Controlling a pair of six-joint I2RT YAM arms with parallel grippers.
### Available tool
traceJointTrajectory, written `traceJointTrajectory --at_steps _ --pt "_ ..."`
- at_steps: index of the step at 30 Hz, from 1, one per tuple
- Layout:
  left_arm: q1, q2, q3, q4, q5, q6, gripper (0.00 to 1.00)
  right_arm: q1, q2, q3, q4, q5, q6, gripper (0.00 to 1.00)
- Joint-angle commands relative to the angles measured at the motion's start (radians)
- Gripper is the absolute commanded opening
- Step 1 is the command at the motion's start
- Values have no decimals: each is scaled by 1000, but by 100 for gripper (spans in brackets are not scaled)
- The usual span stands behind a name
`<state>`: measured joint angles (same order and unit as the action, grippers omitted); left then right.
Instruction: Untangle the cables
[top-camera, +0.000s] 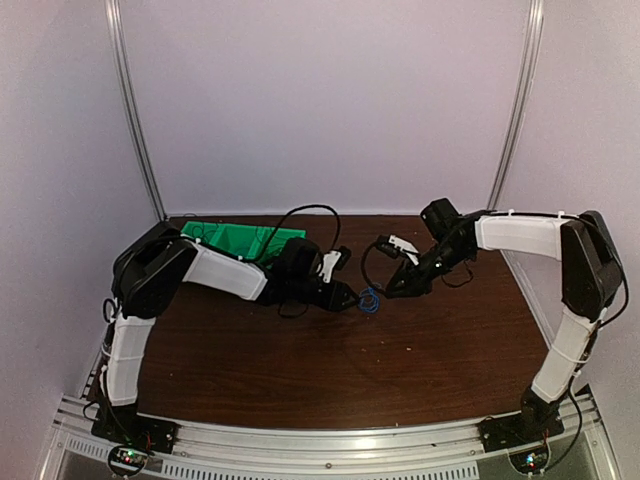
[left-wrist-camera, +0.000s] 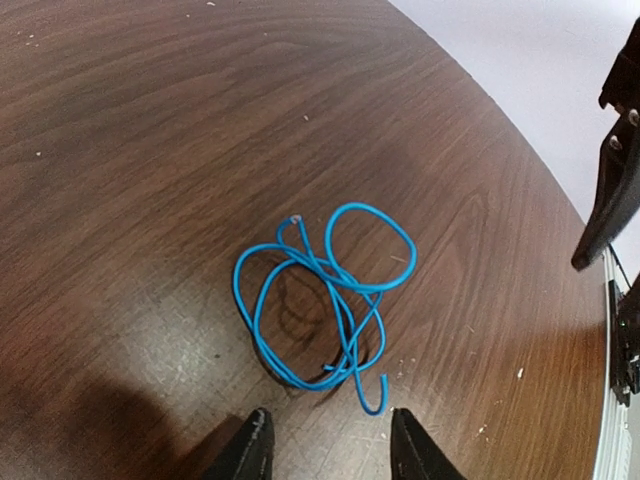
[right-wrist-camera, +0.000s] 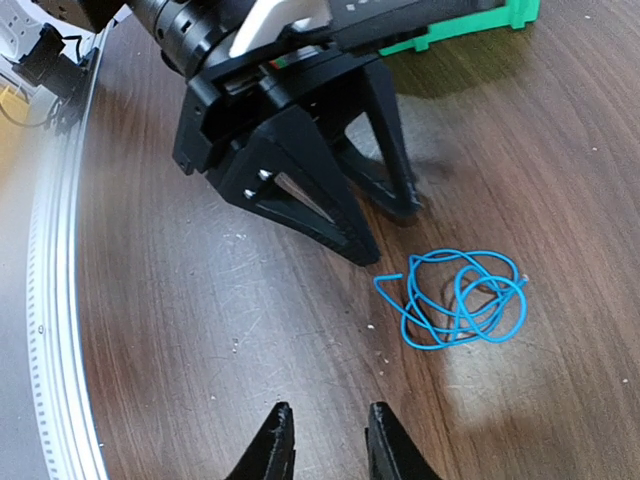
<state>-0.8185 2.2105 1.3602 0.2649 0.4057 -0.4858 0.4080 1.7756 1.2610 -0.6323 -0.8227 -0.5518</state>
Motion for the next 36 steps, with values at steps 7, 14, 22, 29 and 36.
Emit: traceJointTrajectory --at_steps 7,14,22,29,36 --pt "-6 98 137 -37 26 153 35 35 31 -3 25 4 9 29" --pt "-7 114 155 -50 63 269 34 35 30 -11 21 16 3 30" --pt "-7 125 136 -8 82 303 18 35 54 -15 41 15 14 32" --pt "-7 121 130 -6 88 299 2 39 83 -34 82 13 38 38" --pt "-5 100 103 39 109 233 0 77 94 -61 194 99 70 42"
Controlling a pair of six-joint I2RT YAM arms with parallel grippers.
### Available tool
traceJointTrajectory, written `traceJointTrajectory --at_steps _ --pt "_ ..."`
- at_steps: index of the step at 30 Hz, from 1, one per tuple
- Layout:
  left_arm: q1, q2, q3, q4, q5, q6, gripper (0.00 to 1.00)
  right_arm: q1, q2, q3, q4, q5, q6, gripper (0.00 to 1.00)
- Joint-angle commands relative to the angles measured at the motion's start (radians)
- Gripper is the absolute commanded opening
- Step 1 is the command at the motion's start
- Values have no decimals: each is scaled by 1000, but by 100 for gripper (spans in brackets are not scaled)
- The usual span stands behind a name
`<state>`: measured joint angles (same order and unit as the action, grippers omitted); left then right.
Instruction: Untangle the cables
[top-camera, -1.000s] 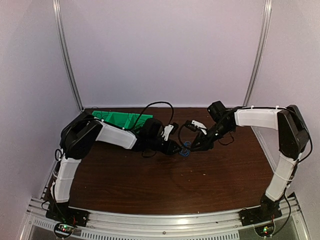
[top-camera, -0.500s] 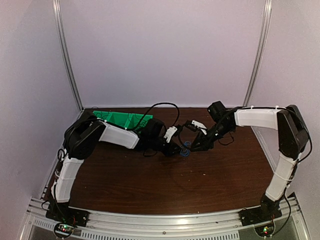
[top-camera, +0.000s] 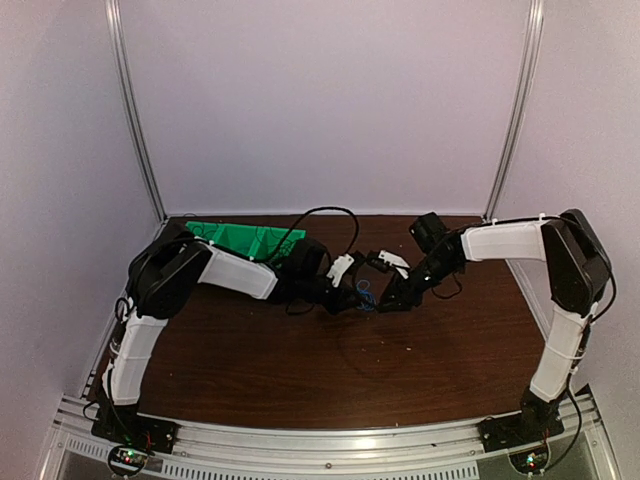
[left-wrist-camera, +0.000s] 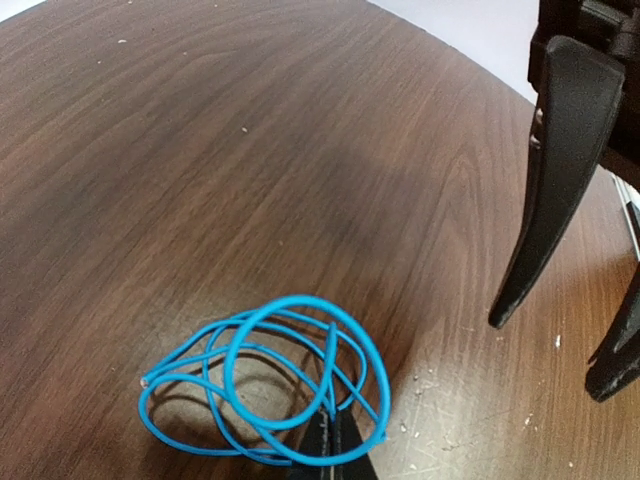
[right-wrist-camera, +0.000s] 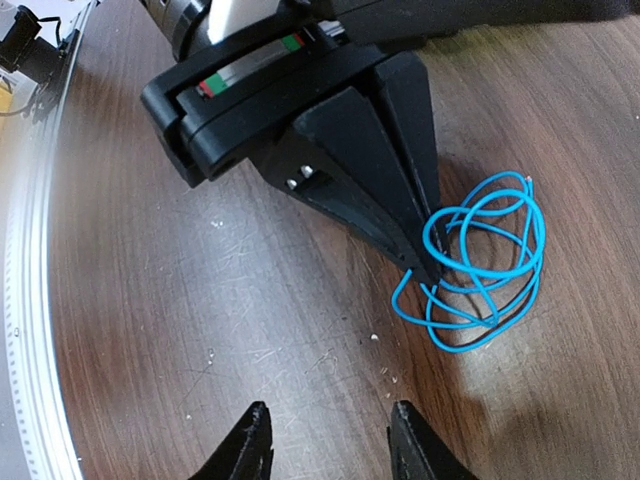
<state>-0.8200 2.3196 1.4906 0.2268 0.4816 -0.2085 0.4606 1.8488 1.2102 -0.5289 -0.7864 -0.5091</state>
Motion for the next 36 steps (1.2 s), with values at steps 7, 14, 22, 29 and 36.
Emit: traceJointTrajectory --at_steps 7,14,22,29,36 --pt "8 -54 -91 182 80 -200 0 82 75 24 169 123 35 44" --pt "19 -86 -127 243 110 -279 0 107 103 44 187 150 39 47" --pt "27 -96 -128 287 157 -334 0 112 115 41 221 167 60 45" --pt "28 -98 -133 263 138 -313 0 108 76 19 251 204 87 15" --pt "32 -114 -165 267 120 -300 0 90 34 8 226 232 82 0"
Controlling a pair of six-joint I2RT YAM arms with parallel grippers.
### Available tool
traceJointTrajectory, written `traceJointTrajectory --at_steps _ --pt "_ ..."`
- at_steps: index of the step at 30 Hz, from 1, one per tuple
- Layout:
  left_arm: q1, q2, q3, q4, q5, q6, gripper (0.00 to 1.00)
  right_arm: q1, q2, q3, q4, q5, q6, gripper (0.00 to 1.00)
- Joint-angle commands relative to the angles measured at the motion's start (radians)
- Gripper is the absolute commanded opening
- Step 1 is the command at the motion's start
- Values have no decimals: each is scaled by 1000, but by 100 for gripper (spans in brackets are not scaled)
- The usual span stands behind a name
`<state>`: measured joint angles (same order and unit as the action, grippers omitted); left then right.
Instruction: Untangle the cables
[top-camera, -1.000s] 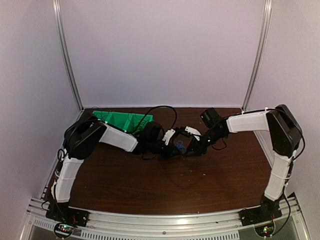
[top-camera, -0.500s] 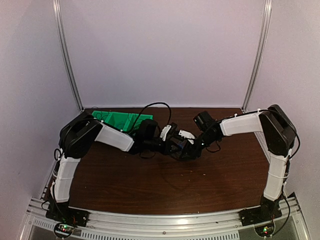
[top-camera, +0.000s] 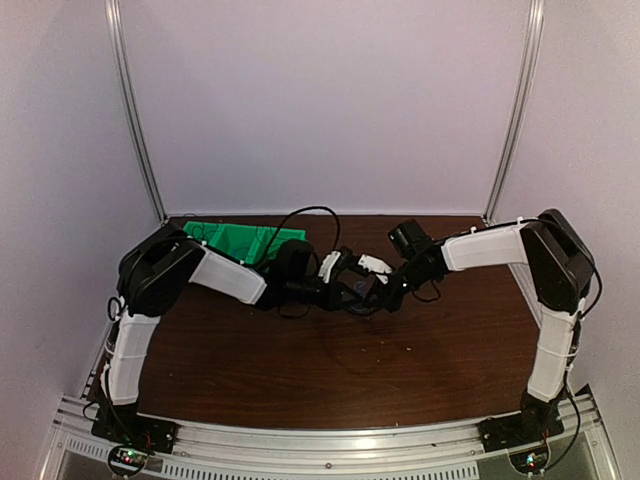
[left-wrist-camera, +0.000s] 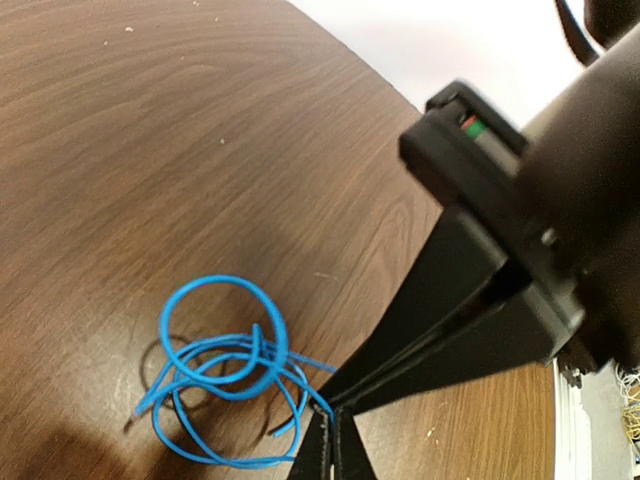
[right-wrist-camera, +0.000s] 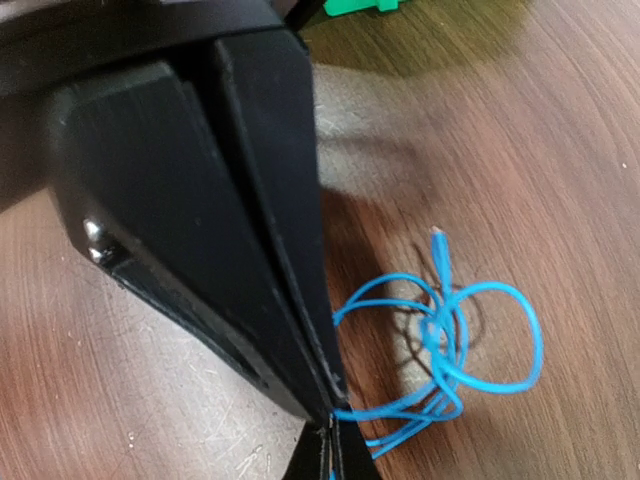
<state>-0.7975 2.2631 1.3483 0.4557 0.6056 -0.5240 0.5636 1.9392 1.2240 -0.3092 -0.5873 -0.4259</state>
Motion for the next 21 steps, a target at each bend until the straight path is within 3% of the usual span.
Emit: traceJointTrajectory --at_steps 1,7,11,13,17,21 --pt "13 -62 -28 38 -8 17 0 -17 -62 -5 -3 28 -3 0" --pt "29 -89 -55 23 -50 49 0 -29 -131 24 -121 -25 -48 0" --pt "29 -161 -113 37 -79 134 25 -44 -203 78 -175 -29 -44 0" --pt "29 -216 -160 36 -96 179 32 -49 -227 136 -213 -29 -45 0" --pt "30 -331 -330 129 -137 188 38 -52 -273 226 -264 -39 -35 0" --pt "26 -327 -409 197 -88 155 38 -51 -304 281 -275 -47 -12 0"
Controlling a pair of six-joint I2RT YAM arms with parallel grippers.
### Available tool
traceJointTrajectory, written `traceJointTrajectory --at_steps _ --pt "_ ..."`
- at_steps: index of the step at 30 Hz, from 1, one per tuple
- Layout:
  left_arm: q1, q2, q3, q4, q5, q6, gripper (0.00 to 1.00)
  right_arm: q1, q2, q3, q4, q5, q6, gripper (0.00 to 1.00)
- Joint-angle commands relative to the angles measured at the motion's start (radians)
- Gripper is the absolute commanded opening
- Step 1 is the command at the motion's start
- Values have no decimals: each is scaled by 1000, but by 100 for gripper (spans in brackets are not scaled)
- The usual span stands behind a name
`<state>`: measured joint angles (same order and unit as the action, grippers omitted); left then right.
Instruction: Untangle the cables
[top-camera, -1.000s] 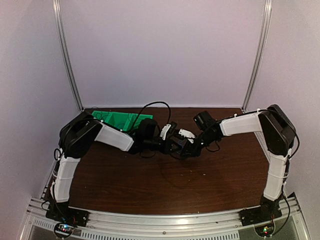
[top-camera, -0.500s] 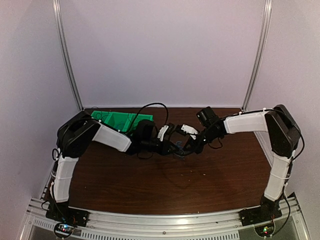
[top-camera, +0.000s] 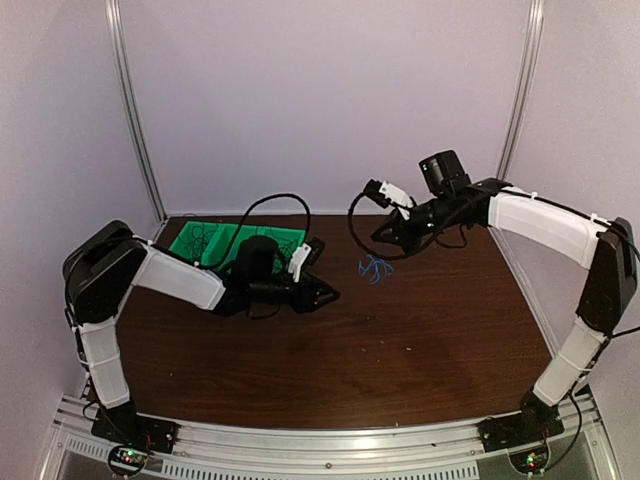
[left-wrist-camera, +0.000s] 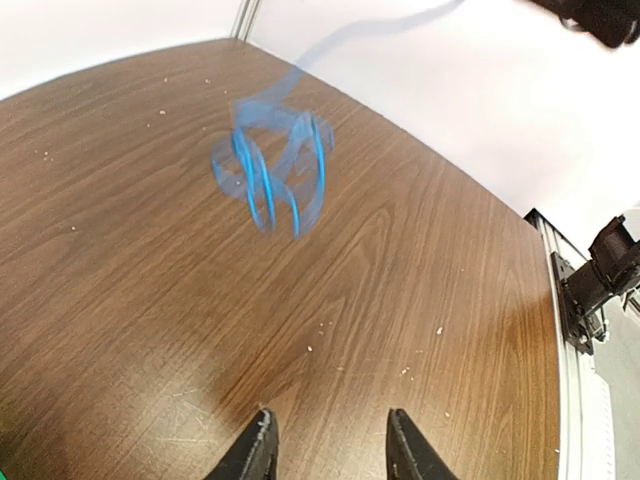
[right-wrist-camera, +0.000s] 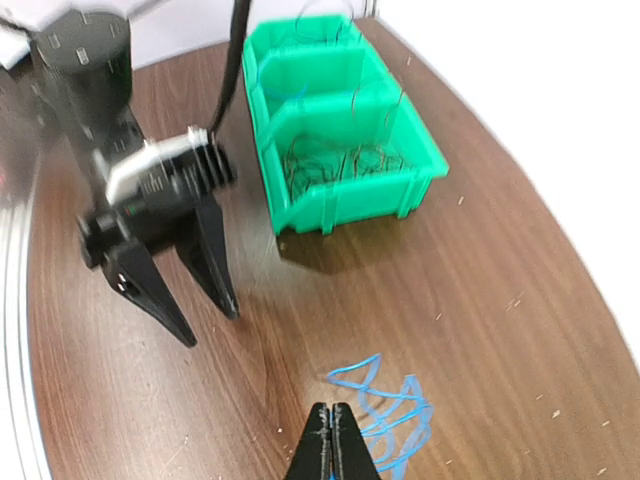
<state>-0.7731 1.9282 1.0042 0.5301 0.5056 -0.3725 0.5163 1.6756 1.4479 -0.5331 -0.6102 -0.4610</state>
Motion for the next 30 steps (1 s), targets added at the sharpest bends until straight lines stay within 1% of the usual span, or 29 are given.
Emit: traceJointTrajectory --at_steps 1,4,7,9,11,14,16,19,24,28,30 --pt "0 17 -80 161 23 -19 39 -4 -44 69 -57 -28 29 0" --pt "-11 29 -106 261 36 -62 39 -4 -56 95 -52 -35 61 0" --pt "-41 48 -110 379 11 -130 40 -4 -74 77 -6 -62 111 0" --pt "-76 64 -116 463 -62 -168 42 -4 -82 35 52 -80 152 0" --pt "-108 77 -111 493 -158 -183 42 -4 -87 -29 135 -95 214 0" --pt "-135 89 -108 482 -269 -210 42 -5 -68 -132 252 -106 308 0" --pt "-139 98 -102 452 -292 -236 41 -15 -36 -182 307 -98 352 0" --pt "-140 113 -101 420 -292 -257 39 -73 21 -258 422 -128 453 0" --pt "-140 128 -67 356 -255 -241 36 -194 166 -245 517 -195 536 0" --pt "-143 168 41 245 -211 -184 32 -247 237 -233 531 -215 550 0" --pt "-148 198 107 187 -205 -141 29 -256 249 -243 568 -217 555 0"
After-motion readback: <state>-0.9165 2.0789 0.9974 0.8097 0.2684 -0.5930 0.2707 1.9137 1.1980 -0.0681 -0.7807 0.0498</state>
